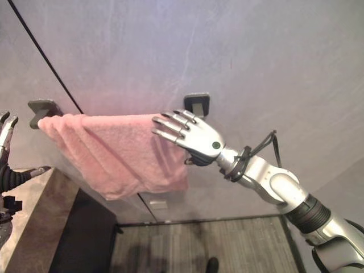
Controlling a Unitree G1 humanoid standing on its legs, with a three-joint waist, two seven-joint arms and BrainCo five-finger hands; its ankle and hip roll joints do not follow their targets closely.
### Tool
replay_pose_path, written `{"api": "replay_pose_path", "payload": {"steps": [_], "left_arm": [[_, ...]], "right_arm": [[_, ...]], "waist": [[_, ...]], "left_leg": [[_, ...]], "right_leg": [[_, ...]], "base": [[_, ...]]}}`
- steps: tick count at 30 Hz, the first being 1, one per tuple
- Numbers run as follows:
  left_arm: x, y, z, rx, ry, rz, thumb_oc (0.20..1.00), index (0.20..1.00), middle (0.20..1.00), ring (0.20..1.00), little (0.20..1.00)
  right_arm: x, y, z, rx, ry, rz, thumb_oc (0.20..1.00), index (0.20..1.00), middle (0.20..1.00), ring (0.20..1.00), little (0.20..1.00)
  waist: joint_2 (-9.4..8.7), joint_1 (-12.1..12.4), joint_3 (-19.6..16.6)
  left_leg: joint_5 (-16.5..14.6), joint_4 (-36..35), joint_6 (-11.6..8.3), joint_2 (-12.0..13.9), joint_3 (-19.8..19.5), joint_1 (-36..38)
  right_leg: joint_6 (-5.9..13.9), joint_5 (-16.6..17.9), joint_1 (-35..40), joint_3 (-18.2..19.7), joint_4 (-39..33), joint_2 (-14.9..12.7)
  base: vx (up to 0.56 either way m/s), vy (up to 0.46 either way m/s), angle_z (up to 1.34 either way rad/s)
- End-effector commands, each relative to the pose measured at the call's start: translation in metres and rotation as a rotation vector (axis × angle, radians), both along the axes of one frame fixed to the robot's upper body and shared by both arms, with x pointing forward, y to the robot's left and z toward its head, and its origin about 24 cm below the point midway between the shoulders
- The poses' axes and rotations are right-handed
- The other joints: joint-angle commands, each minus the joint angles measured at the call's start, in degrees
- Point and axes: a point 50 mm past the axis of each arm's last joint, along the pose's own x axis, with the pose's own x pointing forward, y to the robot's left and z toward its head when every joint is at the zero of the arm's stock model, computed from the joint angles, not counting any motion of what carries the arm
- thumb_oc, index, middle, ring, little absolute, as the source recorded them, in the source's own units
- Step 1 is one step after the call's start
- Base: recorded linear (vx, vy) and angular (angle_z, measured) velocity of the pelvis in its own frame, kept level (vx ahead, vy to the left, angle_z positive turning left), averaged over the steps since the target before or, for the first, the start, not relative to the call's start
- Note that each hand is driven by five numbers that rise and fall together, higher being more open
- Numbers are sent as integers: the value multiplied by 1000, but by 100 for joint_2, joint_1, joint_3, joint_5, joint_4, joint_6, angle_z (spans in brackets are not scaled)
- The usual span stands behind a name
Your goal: Put brush and paste in cup on sink, flatten towel.
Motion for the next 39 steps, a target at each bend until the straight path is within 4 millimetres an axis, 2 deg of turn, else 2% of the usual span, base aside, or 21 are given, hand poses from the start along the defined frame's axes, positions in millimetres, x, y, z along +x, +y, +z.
{"api": "replay_pose_path", "payload": {"steps": [1, 11, 12, 13, 14, 15, 20, 25, 29, 37, 39], "left_arm": [[12, -10, 35, 98, -91, -88, 1000, 1000, 1000, 1000, 1000], [24, -13, 31, 101, -22, -114, 1000, 1000, 1000, 1000, 1000], [26, -6, 27, 197, 94, -79, 1000, 1000, 1000, 1000, 1000], [26, -6, 27, 202, 97, -78, 1000, 1000, 1000, 1000, 1000], [28, -2, 24, 281, 193, -69, 1000, 1000, 1000, 1000, 1000], [29, -1, 24, 304, 219, -64, 1000, 1000, 1000, 1000, 1000], [22, 13, 31, 401, 352, -13, 1000, 1000, 1000, 1000, 1000], [12, 22, 31, 361, 412, 25, 1000, 1000, 1000, 1000, 1000], [9, 26, 29, 326, 423, 45, 1000, 1000, 1000, 1000, 1000], [12, 27, 21, 276, 427, 65, 1000, 1000, 1000, 1000, 1000], [14, 22, 21, 246, 383, 53, 1000, 1000, 1000, 1000, 1000]], "right_arm": [[13, -6, -9, -49, 46, -77, 1000, 1000, 1000, 1000, 1000], [18, -6, -3, -28, 36, -93, 1000, 1000, 1000, 1000, 1000], [19, -10, -2, -28, 49, -105, 1000, 1000, 1000, 1000, 1000], [19, -10, -2, -24, 52, -105, 1000, 1000, 1000, 1000, 1000], [19, -13, 0, -21, 65, -105, 1000, 1000, 1000, 1000, 1000], [18, -15, 0, -21, 74, -109, 1000, 1000, 1000, 1000, 1000], [19, -36, 2, -20, 97, -175, 1000, 1000, 1000, 1000, 1000], [24, -71, 0, -41, 126, -323, 1000, 1000, 1000, 1000, 1000], [25, -87, 4, -25, 123, -392, 1000, 1000, 1000, 1000, 1000], [27, -72, 5, 9, 152, -344, 1000, 1000, 1000, 1000, 1000], [27, -59, 7, 47, 156, -296, 1000, 1000, 1000, 1000, 1000]], "waist": [[-91, -24, 119], [-6, -69, 177], [54, -99, 205], [37, -97, 195], [66, -128, 213], [65, -122, 210], [109, -120, 220], [62, -151, 176], [5, -180, 138], [-64, -124, 118], [-101, -89, 100]], "left_leg": [[323, 2, -171, -13, -233, -380], [345, 2, -162, -36, -166, -502], [344, 2, -159, -40, -148, -515], [342, 2, -159, -38, -147, -516], [339, 2, -158, -50, -121, -520], [339, 2, -156, -53, -113, -523], [320, 2, -146, -57, -64, -508], [274, 2, -136, -70, -48, -416], [240, 2, -131, -70, -60, -336], [225, 2, -131, -38, 6, -263], [227, 2, -143, -7, 20, -237]], "right_leg": [[803, -326, 676, 13, 6, -745], [824, -281, 510, 100, 6, -769], [829, -274, 489, 117, 6, -775], [830, -274, 488, 118, 6, -773], [843, -262, 461, 140, 6, -779], [847, -253, 451, 156, 6, -782], [876, -237, 419, 192, 6, -791], [879, -285, 521, 168, 6, -764], [886, -314, 613, 138, 6, -762], [886, -312, 649, 152, 6, -743], [875, -315, 666, 152, 6, -732]], "base": [[0, 0, 0], [3, 2, -1], [0, 0, 0], [0, 0, 0], [0, 0, 0], [0, 0, 0], [9, 1, -3], [16, 0, -8], [5, -1, 1], [-5, -1, -1], [0, 0, 0]]}}
